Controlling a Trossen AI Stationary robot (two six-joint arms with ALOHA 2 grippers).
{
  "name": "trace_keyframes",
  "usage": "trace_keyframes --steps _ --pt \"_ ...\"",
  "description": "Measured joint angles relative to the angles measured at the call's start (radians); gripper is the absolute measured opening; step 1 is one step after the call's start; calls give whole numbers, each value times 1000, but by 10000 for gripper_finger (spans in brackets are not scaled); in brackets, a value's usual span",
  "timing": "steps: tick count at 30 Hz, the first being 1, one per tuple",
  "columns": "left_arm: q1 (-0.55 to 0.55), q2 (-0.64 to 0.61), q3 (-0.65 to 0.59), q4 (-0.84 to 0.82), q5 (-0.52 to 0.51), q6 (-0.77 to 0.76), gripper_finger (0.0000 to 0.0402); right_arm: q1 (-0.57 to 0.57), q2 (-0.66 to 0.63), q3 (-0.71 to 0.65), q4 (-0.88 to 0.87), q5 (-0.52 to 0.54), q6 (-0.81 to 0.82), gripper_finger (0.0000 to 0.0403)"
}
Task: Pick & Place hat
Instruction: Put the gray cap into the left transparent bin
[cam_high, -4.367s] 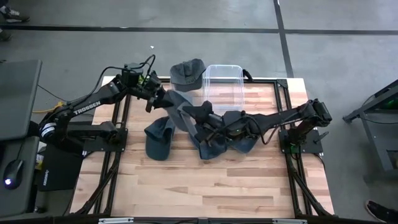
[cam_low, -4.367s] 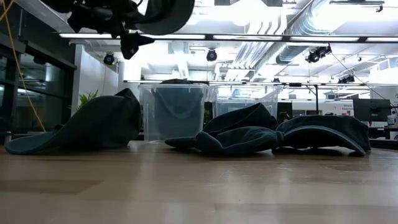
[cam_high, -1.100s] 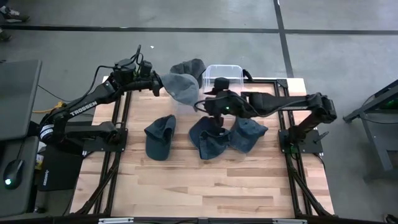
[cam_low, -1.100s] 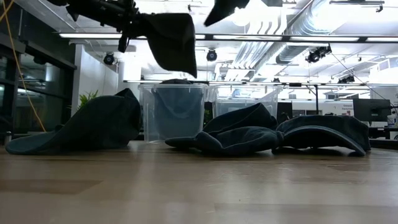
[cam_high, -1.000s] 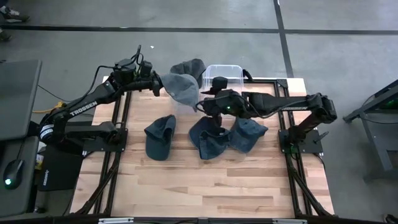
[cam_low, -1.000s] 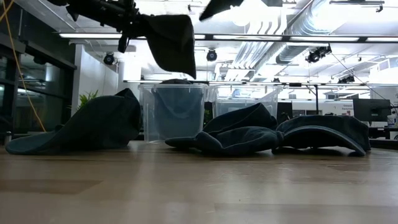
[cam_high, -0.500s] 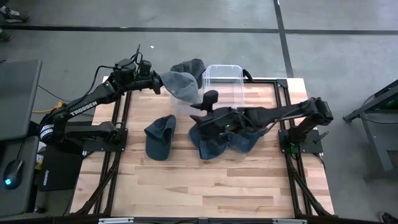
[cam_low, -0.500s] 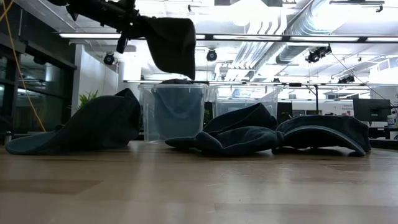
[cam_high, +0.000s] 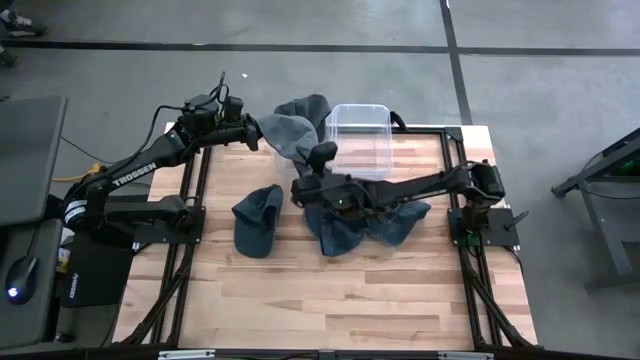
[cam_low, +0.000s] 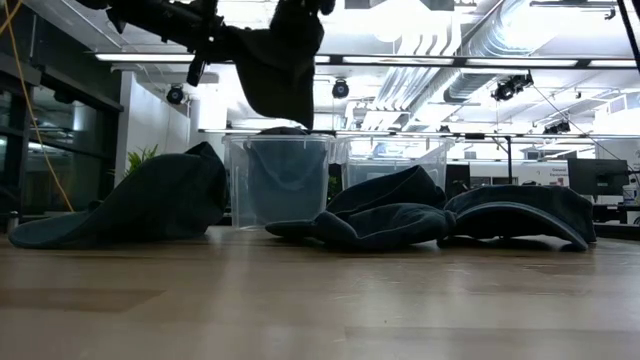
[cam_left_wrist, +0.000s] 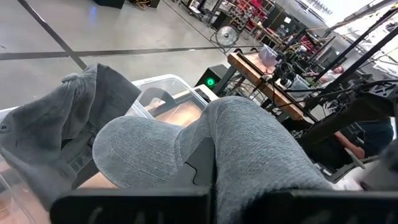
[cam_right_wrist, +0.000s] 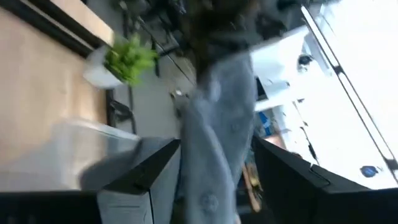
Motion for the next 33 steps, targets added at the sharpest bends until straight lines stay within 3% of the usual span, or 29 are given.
trace_keyframes --steps 9,18,33 --pt "0 0 0 -2 10 4 1 -78 -2 0 -10 -45 52 197" --pt "0 16 0 -32 9 10 1 -139 -4 2 132 -35 -86 196" --pt "0 96 0 -22 3 -22 3 -300 -5 3 99 -98 -84 196"
